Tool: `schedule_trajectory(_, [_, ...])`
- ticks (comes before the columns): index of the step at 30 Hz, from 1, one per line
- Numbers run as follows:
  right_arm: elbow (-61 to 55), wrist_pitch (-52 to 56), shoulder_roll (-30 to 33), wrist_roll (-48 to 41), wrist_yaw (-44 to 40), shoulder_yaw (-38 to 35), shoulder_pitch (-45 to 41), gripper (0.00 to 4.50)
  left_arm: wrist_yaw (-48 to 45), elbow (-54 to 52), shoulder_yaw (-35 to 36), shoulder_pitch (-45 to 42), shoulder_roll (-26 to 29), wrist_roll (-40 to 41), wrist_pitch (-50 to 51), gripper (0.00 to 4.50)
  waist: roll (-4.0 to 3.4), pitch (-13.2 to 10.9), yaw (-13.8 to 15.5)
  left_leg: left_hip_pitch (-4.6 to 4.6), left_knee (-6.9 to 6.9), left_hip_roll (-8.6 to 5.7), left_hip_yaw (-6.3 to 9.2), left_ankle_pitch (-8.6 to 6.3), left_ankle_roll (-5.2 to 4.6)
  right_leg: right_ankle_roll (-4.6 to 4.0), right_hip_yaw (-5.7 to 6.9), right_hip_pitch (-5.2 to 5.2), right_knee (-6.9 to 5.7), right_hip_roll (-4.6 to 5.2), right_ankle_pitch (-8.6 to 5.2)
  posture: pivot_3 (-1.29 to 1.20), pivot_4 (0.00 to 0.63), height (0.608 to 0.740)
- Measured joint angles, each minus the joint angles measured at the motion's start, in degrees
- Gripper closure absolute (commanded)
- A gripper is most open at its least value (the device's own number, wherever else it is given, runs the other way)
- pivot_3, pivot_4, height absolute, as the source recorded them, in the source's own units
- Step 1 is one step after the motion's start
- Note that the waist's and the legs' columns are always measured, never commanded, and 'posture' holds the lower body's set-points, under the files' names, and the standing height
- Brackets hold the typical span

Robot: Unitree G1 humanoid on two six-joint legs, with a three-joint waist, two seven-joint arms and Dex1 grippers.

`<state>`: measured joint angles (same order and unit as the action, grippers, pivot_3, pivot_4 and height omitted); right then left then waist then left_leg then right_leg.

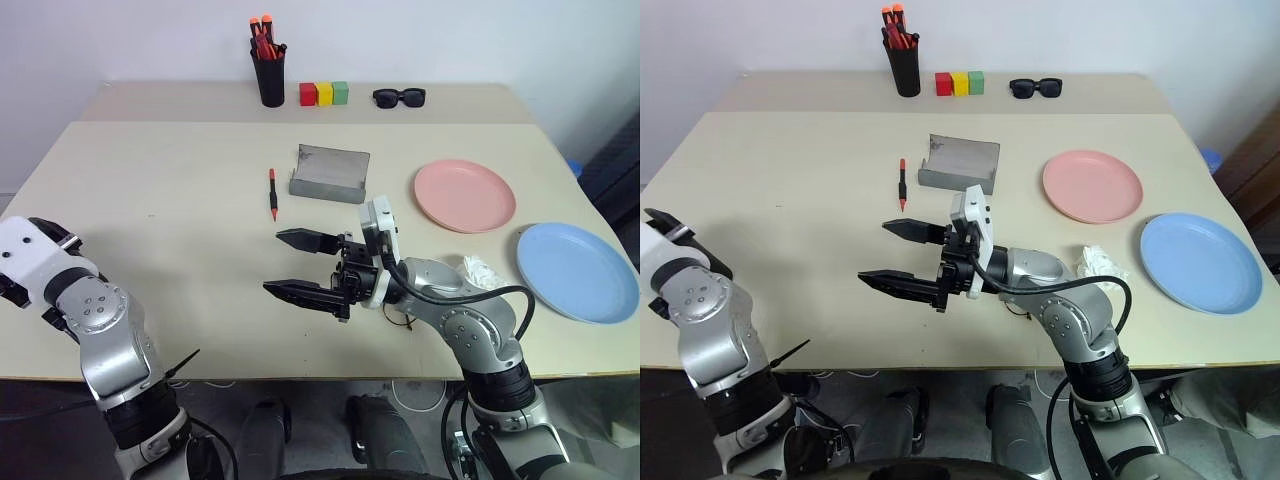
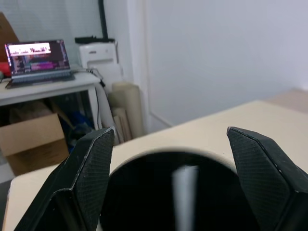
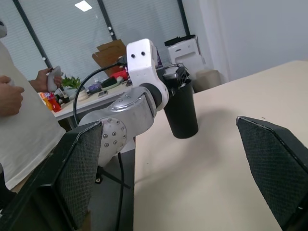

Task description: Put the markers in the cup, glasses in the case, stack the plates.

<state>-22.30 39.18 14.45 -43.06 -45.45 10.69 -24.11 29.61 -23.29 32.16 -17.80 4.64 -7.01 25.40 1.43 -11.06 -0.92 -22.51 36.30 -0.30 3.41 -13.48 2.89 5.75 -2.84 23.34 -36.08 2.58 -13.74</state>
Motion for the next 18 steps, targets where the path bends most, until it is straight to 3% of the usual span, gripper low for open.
schedule_trajectory(6, [0.0, 0.0, -0.2, -0.1, 0.3, 0.0, 0.0, 0.00, -3.6, -0.3, -2.4, -4.0, 2.3, 1.1, 0.3, 0.67, 0.00, 0.0, 0.1, -0.02, 0.00, -0.01, -0.01, 0.00, 0.00, -0.01, 0.01, 0.00, 0.02, 0.00, -0.01, 0.00, 0.150, 0.740])
schedule_trajectory(8, [0.0, 0.0, -0.3, -0.2, 1.1, -0.1, 0.1, 0.00, -8.4, -0.2, -5.6, -6.7, 2.8, 3.9, 3.0, 0.12, 0.03, 0.0, 0.3, -0.04, 0.02, -0.01, 0.01, 0.00, 0.00, -0.11, 0.02, -0.01, 0.03, 0.00, -0.06, 0.00, 0.150, 0.740])
schedule_trajectory(12, [0.3, -1.3, 0.2, 2.9, 4.5, -0.4, 1.2, 0.00, -16.6, 3.2, -13.8, -11.4, 2.1, 8.9, 16.0, 0.04, 0.04, 0.0, 0.0, -0.04, 0.00, -0.04, -0.02, 0.00, -0.01, -0.02, 0.01, -0.02, 0.09, 0.03, -0.03, 0.00, 0.150, 0.740])
schedule_trajectory(18, [5.2, -4.7, 4.6, 11.3, 8.1, -1.4, 5.6, 0.00, -20.4, 21.9, -19.3, -24.5, 1.3, 10.9, 32.0, 0.04, 0.07, 0.0, -0.2, -0.10, -0.07, -0.02, 0.02, 0.00, -0.01, 0.06, 0.01, 0.12, 0.02, -0.04, -0.01, 0.00, 0.150, 0.740])
